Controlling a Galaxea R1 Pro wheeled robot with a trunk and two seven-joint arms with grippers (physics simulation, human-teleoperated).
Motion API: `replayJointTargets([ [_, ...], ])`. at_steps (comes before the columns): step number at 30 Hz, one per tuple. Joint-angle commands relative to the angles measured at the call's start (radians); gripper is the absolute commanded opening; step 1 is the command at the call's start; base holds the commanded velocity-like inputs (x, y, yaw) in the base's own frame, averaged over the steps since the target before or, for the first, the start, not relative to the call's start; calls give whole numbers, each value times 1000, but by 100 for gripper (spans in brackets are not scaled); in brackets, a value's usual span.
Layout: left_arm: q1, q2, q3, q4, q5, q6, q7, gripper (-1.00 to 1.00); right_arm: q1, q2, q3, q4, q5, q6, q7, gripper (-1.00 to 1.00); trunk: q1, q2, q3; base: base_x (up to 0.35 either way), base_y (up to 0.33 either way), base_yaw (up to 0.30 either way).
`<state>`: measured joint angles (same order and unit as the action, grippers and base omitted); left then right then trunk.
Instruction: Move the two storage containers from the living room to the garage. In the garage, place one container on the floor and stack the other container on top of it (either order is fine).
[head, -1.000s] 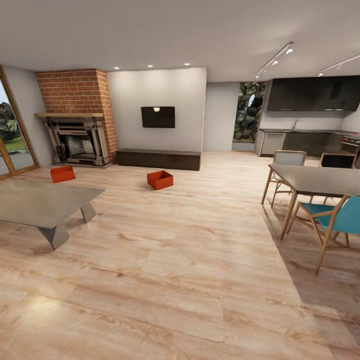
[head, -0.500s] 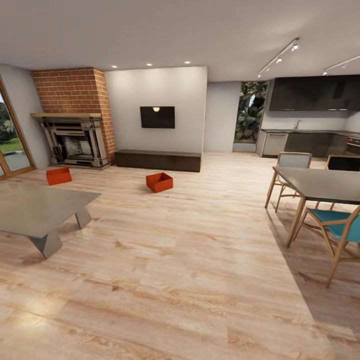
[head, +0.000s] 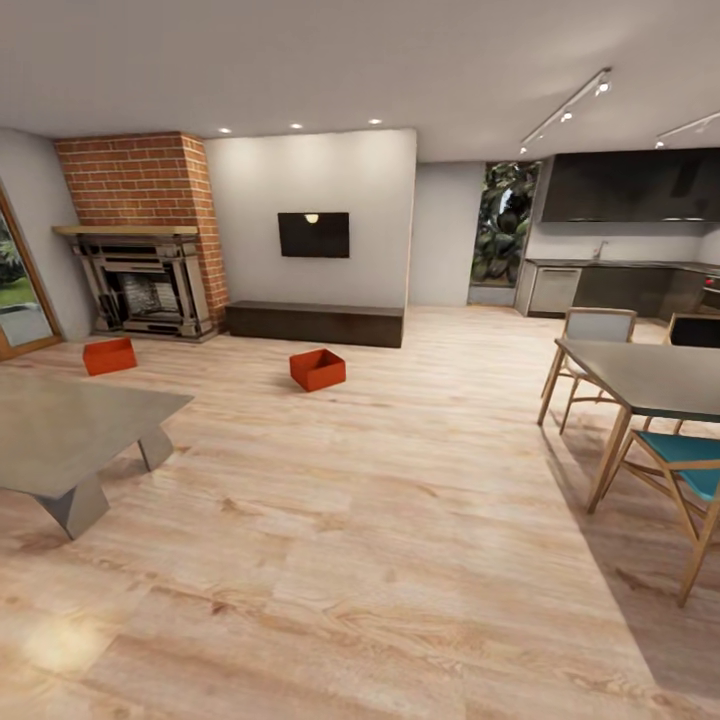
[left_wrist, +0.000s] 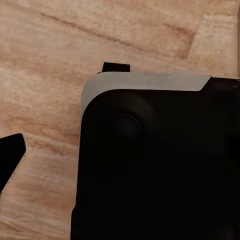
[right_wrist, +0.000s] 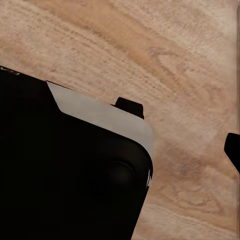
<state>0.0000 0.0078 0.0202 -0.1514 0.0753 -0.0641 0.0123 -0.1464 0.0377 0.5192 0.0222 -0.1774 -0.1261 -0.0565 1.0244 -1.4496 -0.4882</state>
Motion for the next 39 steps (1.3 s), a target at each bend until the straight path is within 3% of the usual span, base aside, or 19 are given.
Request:
replayJointTargets([
  [1,0,0,1,-1,8,-2,0,100,-1,1,9,2,-10,-5,-2,100,1,0,-1,323,0,0],
  [26,0,0,1,-1,8,-2,0,100,-1,1,8,2,-9,-4,-2,100,1,0,-1,323,0,4],
  [39,0,0,1,-1,8,-2,0,100,-1,1,9,2,-8,-4,-3,100,1,0,-1,323,0,179],
])
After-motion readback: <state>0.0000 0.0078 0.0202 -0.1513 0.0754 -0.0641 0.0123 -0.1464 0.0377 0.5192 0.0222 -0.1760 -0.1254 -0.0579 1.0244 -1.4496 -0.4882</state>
